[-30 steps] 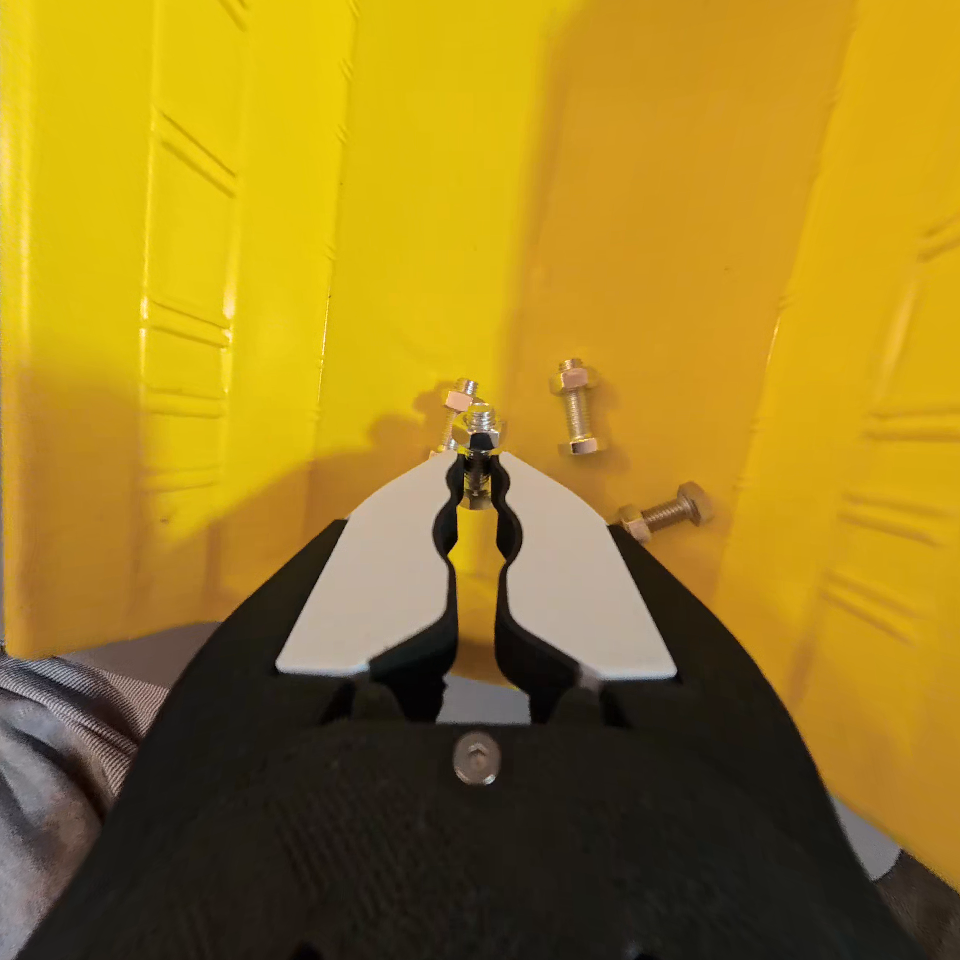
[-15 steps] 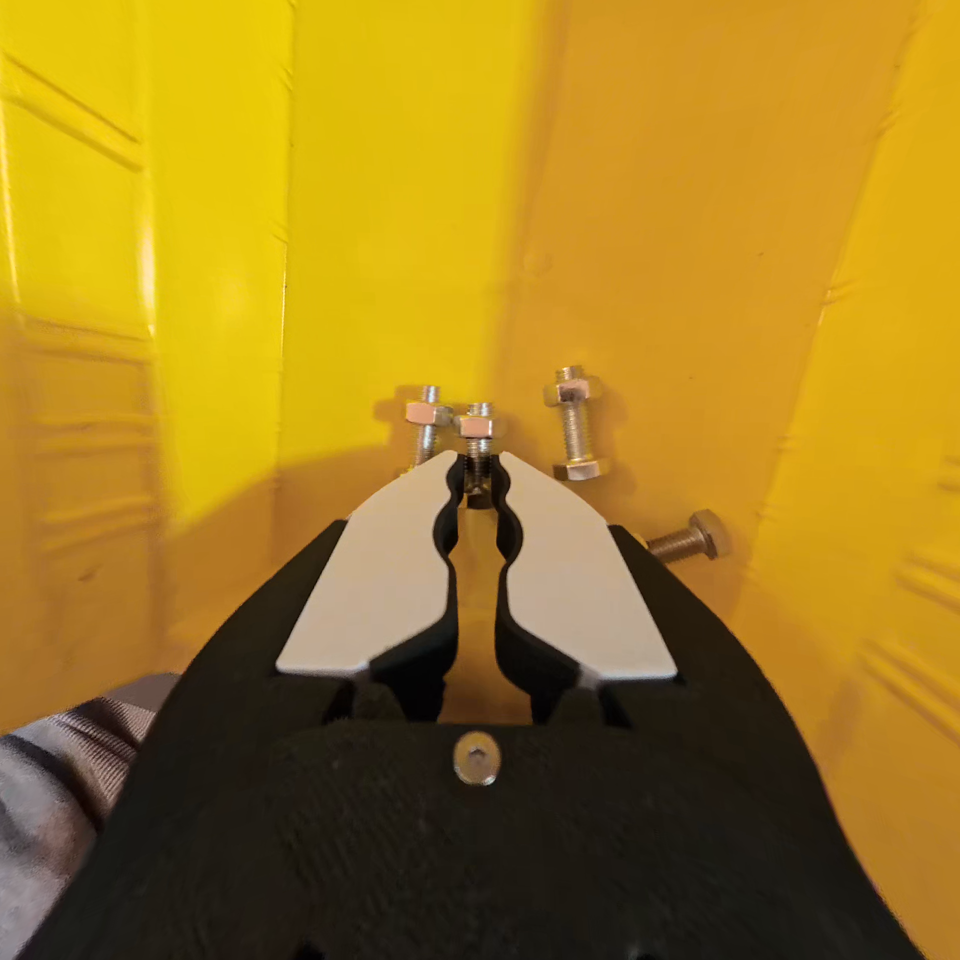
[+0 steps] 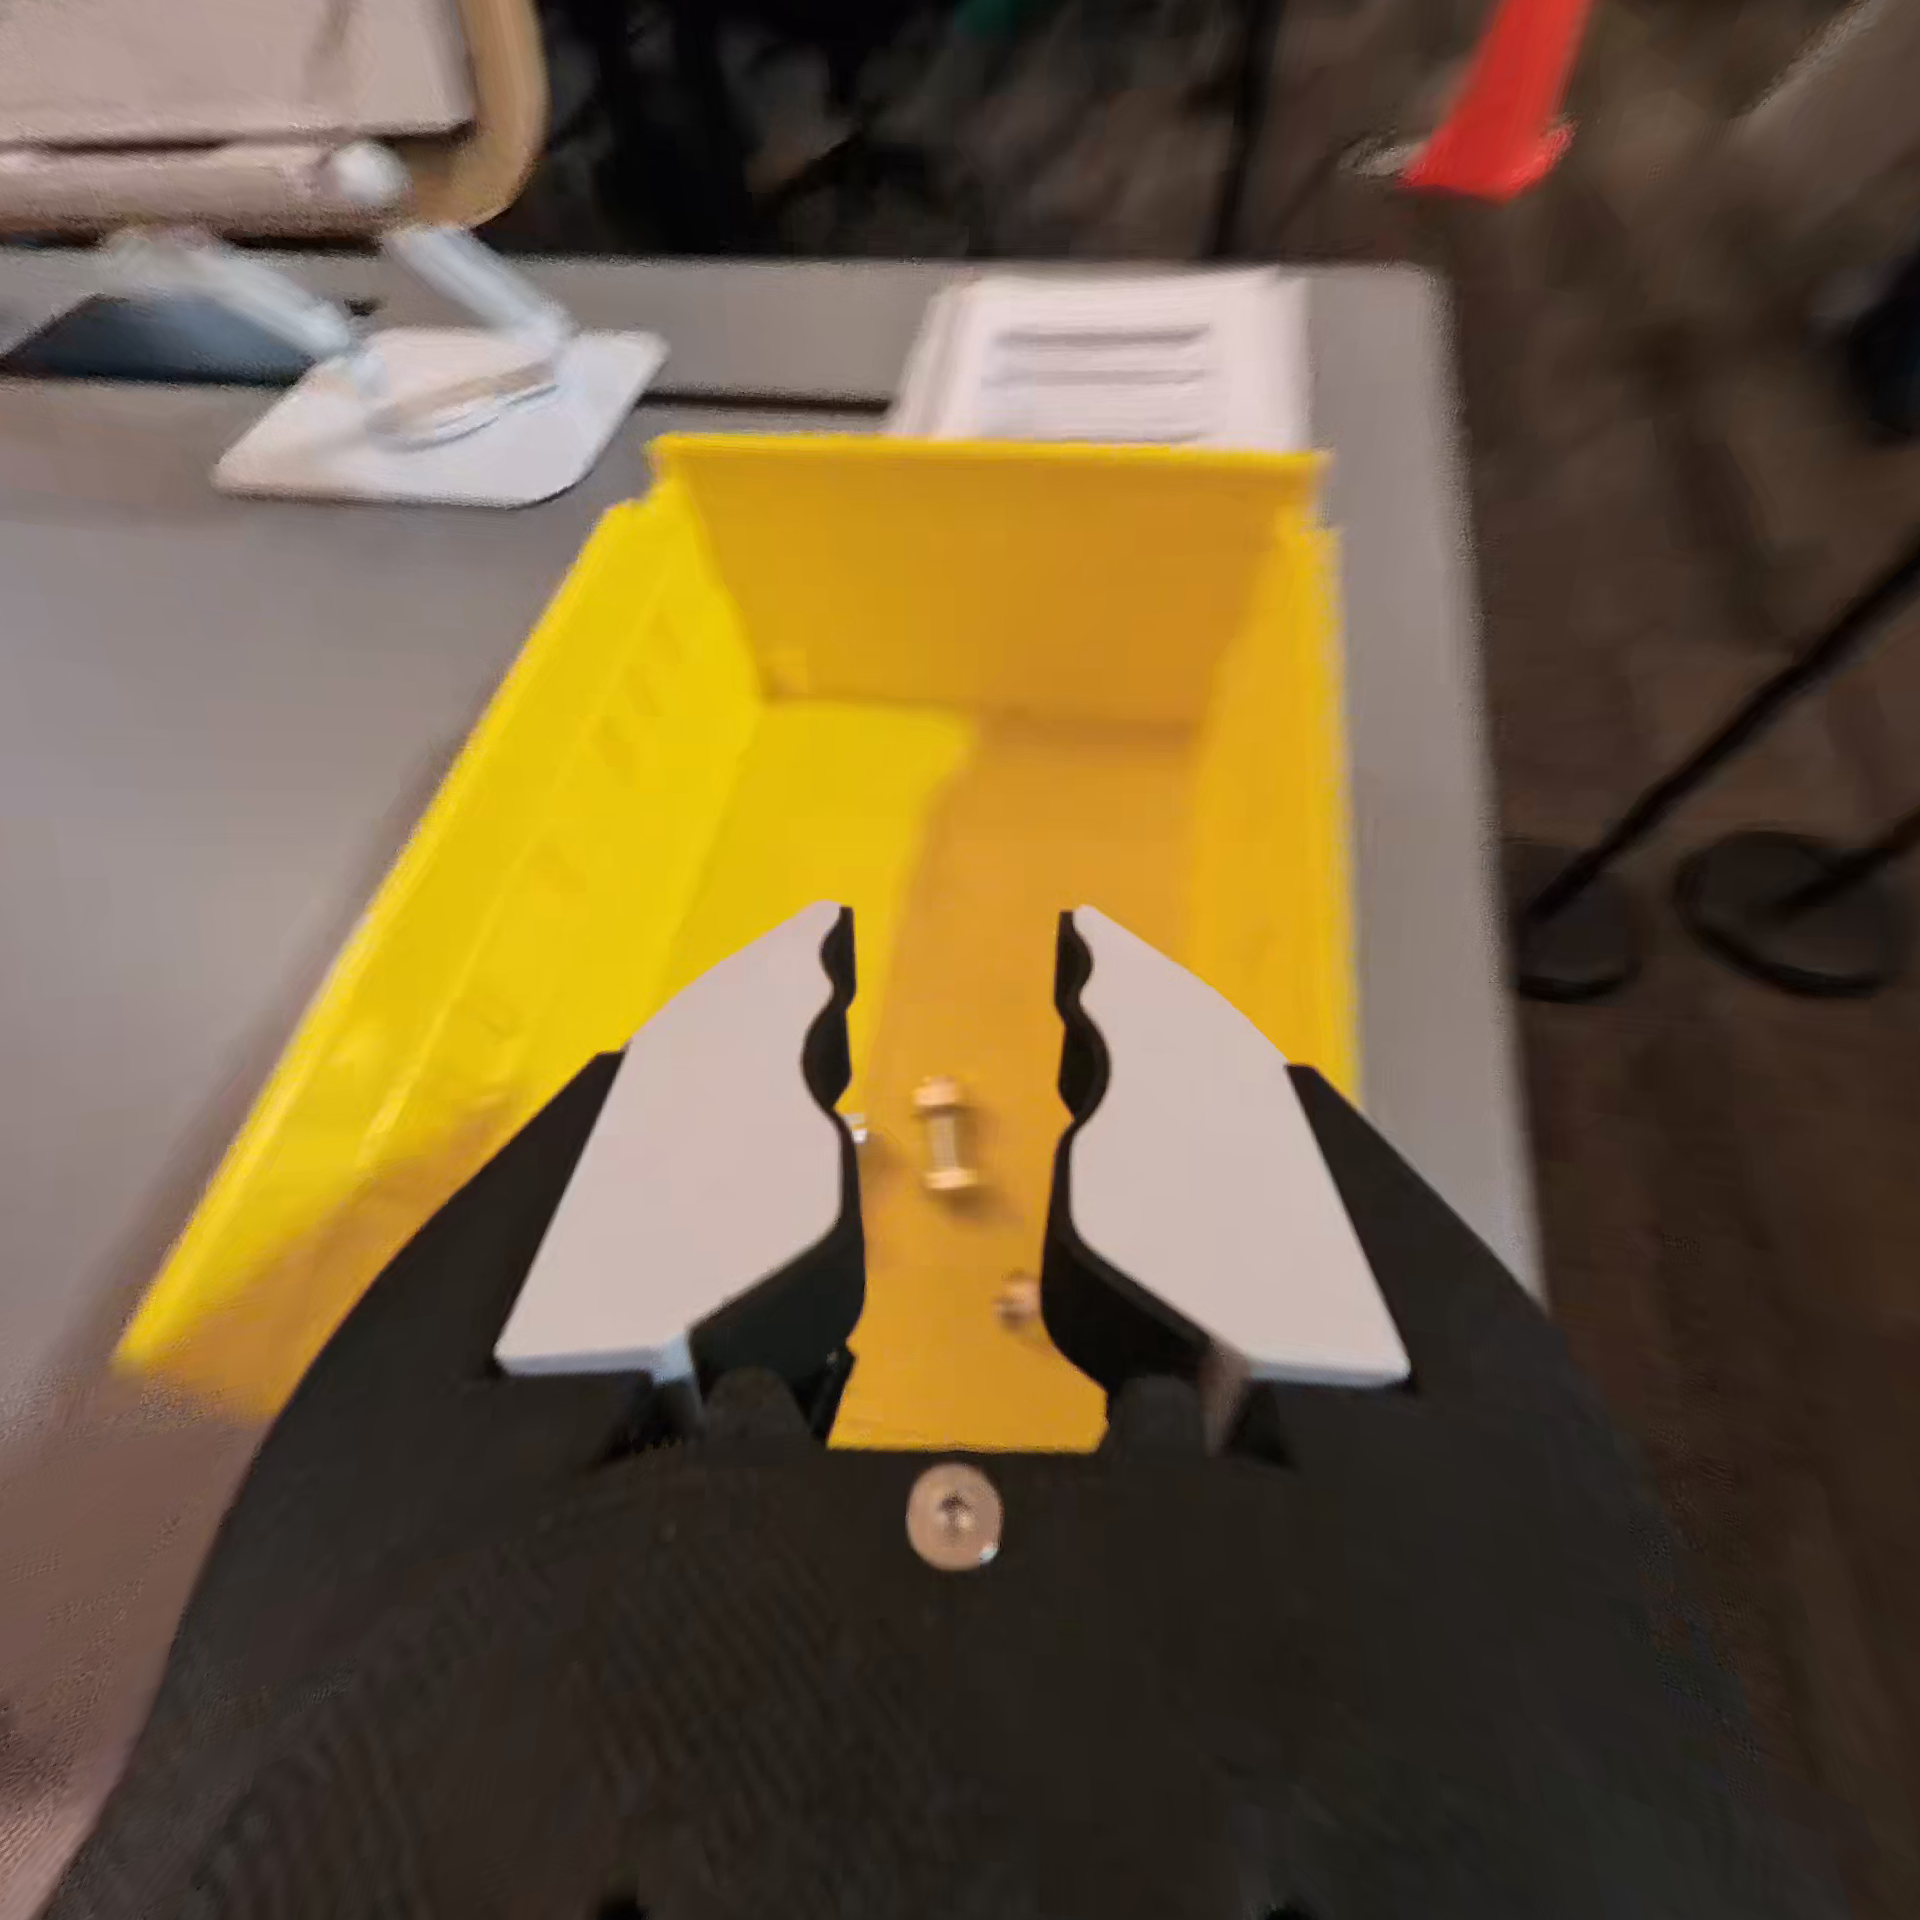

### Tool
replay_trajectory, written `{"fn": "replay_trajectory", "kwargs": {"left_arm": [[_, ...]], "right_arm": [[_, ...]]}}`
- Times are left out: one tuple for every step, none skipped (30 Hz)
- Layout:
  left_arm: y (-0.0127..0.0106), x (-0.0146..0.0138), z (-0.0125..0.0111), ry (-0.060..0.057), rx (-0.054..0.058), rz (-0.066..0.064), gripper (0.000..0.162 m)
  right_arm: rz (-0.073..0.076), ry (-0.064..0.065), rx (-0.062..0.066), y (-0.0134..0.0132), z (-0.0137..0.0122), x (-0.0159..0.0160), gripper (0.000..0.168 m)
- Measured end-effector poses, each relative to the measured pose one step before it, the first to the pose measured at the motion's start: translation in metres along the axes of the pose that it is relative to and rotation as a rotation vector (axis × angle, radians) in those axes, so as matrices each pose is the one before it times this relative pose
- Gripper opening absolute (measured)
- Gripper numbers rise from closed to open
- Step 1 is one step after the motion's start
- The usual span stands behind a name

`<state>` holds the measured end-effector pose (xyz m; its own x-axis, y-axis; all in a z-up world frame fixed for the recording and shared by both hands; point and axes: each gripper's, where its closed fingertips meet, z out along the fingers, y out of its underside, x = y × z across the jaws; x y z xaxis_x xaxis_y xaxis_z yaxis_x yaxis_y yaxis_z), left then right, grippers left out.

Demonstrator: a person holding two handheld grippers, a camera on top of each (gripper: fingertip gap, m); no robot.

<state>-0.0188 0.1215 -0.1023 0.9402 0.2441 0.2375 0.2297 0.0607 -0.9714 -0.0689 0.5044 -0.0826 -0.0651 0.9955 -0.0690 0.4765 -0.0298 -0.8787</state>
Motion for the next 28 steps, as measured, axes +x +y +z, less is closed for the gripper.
{"fn": "replay_trajectory", "kwargs": {"left_arm": [[-0.00009,-0.00021,-0.00004,-0.0013,0.0005,-0.0011,0.026],[-0.00001,-0.00018,0.00002,-0.0010,-0.0001,-0.0006,0.026],[0.00002,-0.00001,-0.00003,-0.0008,0.0000,0.0001,0.026],[0.00002,-0.00007,-0.00001,-0.0004,-0.0002,0.0002,0.026],[0.00008,-0.00008,0.00007,-0.0004,-0.0007,-0.0006,0.026],[0.00013,-0.00022,0.00012,-0.0002,-0.0007,-0.0012,0.026],[-0.00006,-0.00012,-0.00004,0.0000,0.0001,-0.0013,0.026],[-0.00004,-0.00009,0.00000,0.0002,0.0006,-0.0017,0.026],[-0.00003,-0.00014,-0.00009,0.0007,0.0003,-0.0019,0.026],[0.00004,-0.00004,0.00007,0.0012,-0.0001,-0.0015,0.026],[0.00018,0.00003,0.00020,0.0021,-0.0013,-0.0016,0.026],[0.00033,-0.00003,0.00034,0.0022,-0.0027,-0.0024,0.026],[0.00025,-0.00023,0.00029,0.0010,-0.0024,-0.0034,0.026],[-0.00001,-0.00037,-0.00003,-0.0002,0.0006,-0.0030,0.026],[-0.00029,-0.00021,-0.00027,-0.0002,0.0023,-0.0021,0.026],[-0.00028,-0.00020,-0.00028,-0.0004,0.0025,-0.0012,0.026],[-0.00023,-0.00014,-0.00023,-0.0010,0.0025,-0.0003,0.026],[-0.00011,-0.00018,-0.00020,-0.0013,0.0016,0.0001,0.026],[-0.00009,0.00010,-0.00007,-0.0004,0.0011,0.0003,0.026],[-0.00012,-0.00003,-0.00015,-0.0004,0.0010,0.0003,0.026],[-0.00004,-0.00009,-0.00003,-0.0004,0.0010,-0.0001,0.026],[-0.00010,-0.00010,-0.00013,-0.0003,0.0005,-0.0012,0.026],[0.00026,-0.00009,0.00011,0.0007,-0.0012,-0.0031,0.026],[0.00030,-0.00007,0.00023,0.0024,-0.0023,-0.0052,0.026],[0.00051,-0.00009,0.00035,0.0034,-0.0030,-0.0073,0.026],[0.00042,-0.00020,0.00029,0.0029,-0.0027,-0.0084,0.026],[0.00016,-0.00046,0.00008,0.0017,-0.0003,-0.0088,0.026],[-0.00002,-0.00030,0.00011,0.0023,0.0020,-0.0093,0.026]], "right_arm": [[0.0188,0.0845,0.0165,-0.00223,-0.01012,0.01814,0.040],[0.0331,0.0473,-0.0092,0.00060,-0.00832,0.01419,0.046],[0.0303,0.0335,-0.0022,0.00030,-0.00741,0.01213,0.055],[0.0209,0.0352,0.0156,-0.00064,-0.00684,0.01194,0.063],[0.0128,0.0351,0.0298,-0.00091,-0.00623,0.01143,0.068],[0.0107,0.0305,0.0311,0.00044,-0.00481,0.01028,0.074],[0.0143,0.0206,0.0261,0.00252,-0.00314,0.00815,0.080],[0.0062,0.0086,0.0294,0.00348,-0.00080,0.00537,0.092],[-0.0062,0.0003,0.0259,0.00519,0.00209,0.00260,0.103],[-0.0050,0.0020,-0.0033,0.00819,0.00488,0.00181,0.111],[-0.0051,0.0032,-0.0278,0.01057,0.00733,0.00114,0.118],[-0.0118,0.0019,-0.0362,0.01137,0.00871,0.00006,0.125],[-0.0187,-0.0053,-0.0310,0.00970,0.00852,-0.00171,0.127],[-0.0160,-0.0056,-0.0256,0.00867,0.00766,-0.00229,0.127],[-0.0067,-0.0124,-0.0247,0.00745,0.00660,-0.00320,0.127],[-0.0025,-0.0142,-0.0195,0.00540,0.00504,-0.00340,0.124],[0.0014,-0.0058,-0.0117,0.00333,0.00347,-0.00182,0.116],[0.0045,-0.0071,-0.0030,0.00119,0.00179,-0.00170,0.107],[-0.0002,-0.0116,0.0093,-0.00092,0.00037,-0.00192,0.093],[0.0018,-0.0019,0.0075,-0.00027,0.00028,-0.00014,0.079],[0.0056,-0.0011,-0.0059,0.00176,0.00101,0.00029,0.070],[0.0071,-0.0107,-0.0148,0.00320,0.00201,-0.00076,0.066],[0.0170,-0.0072,-0.0024,0.00157,0.00201,-0.00034,0.066],[0.0141,-0.0140,0.0003,0.00117,0.00186,-0.00134,0.065],[0.0085,-0.0166,-0.0073,0.00213,0.00231,-0.00247,0.062],[-0.0004,-0.0135,-0.0160,0.00320,0.00265,-0.00291,0.057],[-0.0068,-0.0079,-0.0199,0.00224,0.00183,-0.00279,0.052],[-0.0099,-0.0142,0.0009,-0.00060,0.00075,-0.00361,0.041]]}}
